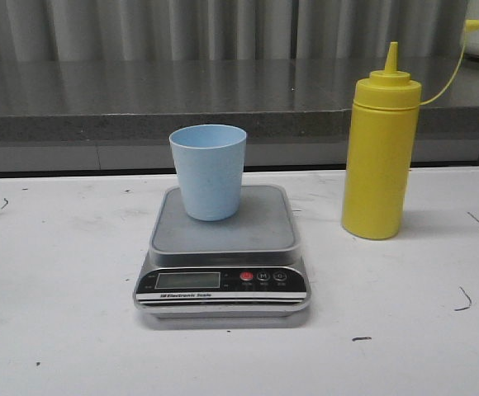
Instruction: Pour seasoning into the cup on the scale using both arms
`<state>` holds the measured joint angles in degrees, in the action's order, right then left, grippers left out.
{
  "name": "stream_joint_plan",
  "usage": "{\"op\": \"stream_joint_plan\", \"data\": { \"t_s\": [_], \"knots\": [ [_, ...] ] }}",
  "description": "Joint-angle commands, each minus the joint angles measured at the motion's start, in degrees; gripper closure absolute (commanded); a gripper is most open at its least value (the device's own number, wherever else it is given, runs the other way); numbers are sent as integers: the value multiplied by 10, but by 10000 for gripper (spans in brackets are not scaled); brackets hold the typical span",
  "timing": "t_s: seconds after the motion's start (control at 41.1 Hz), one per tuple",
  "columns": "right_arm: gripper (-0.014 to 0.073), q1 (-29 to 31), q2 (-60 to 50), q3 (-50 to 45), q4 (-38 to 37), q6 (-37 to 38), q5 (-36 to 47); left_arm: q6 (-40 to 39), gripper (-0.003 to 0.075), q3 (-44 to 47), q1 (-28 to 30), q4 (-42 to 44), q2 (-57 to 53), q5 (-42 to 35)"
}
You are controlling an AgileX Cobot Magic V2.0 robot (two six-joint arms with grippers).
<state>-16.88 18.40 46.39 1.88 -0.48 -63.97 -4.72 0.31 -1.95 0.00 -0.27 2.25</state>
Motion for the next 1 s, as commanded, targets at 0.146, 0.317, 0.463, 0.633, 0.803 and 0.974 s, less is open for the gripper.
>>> {"op": "stream_joint_plan", "data": {
  "t_s": [0.146,0.317,0.463,0.633,0.803,0.974],
  "knots": [
    [711,14,-5,-5,-10,-1,58,-5,740,14,1,-4,-11,-50],
    [711,73,-65,-134,-11,0,233,-5,740,14,1,-4,-10,-50],
    [711,106,-140,-283,-19,0,403,-5,740,14,1,-4,-10,-50],
    [711,123,-183,-407,-19,0,528,-5,740,14,1,-4,-10,-50],
    [711,121,-200,-474,-5,0,613,-5,740,14,1,-4,-10,-50],
    [711,120,-200,-476,-4,0,614,-5,740,14,1,-4,-10,-50]
  ]
}}
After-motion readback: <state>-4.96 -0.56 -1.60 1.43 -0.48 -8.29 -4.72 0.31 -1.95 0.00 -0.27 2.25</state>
